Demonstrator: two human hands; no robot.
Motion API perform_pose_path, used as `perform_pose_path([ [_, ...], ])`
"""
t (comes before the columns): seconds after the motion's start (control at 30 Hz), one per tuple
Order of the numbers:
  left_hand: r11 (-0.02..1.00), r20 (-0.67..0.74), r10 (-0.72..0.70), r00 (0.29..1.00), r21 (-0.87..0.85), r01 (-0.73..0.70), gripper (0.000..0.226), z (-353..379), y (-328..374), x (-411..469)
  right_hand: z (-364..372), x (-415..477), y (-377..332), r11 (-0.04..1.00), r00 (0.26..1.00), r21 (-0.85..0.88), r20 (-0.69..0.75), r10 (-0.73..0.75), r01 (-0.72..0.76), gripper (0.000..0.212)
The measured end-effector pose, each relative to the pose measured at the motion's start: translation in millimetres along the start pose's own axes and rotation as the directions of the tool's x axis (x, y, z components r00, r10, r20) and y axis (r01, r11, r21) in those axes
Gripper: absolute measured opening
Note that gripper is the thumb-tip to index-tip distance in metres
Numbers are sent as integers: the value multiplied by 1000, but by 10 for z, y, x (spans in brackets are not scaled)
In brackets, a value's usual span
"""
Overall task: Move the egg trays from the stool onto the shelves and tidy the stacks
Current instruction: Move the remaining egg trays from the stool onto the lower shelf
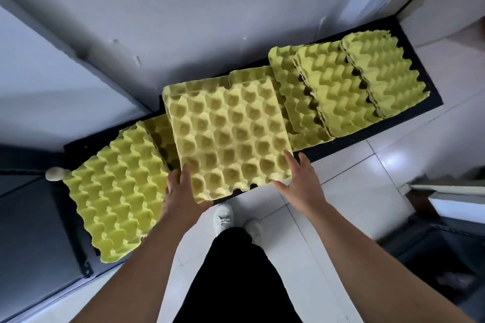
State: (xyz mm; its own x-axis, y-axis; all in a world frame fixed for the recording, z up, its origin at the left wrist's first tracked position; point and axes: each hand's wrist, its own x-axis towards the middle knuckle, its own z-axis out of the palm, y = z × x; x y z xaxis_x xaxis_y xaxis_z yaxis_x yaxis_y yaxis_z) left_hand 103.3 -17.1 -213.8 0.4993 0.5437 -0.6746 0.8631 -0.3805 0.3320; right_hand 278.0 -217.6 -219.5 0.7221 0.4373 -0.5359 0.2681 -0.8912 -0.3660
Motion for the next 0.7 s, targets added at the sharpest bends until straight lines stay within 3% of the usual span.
perform_pose_path([
  [0.2, 997, 34, -27, 999, -71, 29, 117, 154, -95, 246, 202, 304, 100, 987, 997, 155, 67, 34, -44, 93],
  [0.37, 992, 9, -44, 999, -116, 45, 113, 130, -52, 280, 195, 386, 69, 995, 998, 85, 25, 52, -54, 84],
  [0.7, 975, -147, -11, 989, -223, -23, 105, -344, 85, -120, -287, 138, -228, 980, 994, 193, -97, 58, -38, 64],
])
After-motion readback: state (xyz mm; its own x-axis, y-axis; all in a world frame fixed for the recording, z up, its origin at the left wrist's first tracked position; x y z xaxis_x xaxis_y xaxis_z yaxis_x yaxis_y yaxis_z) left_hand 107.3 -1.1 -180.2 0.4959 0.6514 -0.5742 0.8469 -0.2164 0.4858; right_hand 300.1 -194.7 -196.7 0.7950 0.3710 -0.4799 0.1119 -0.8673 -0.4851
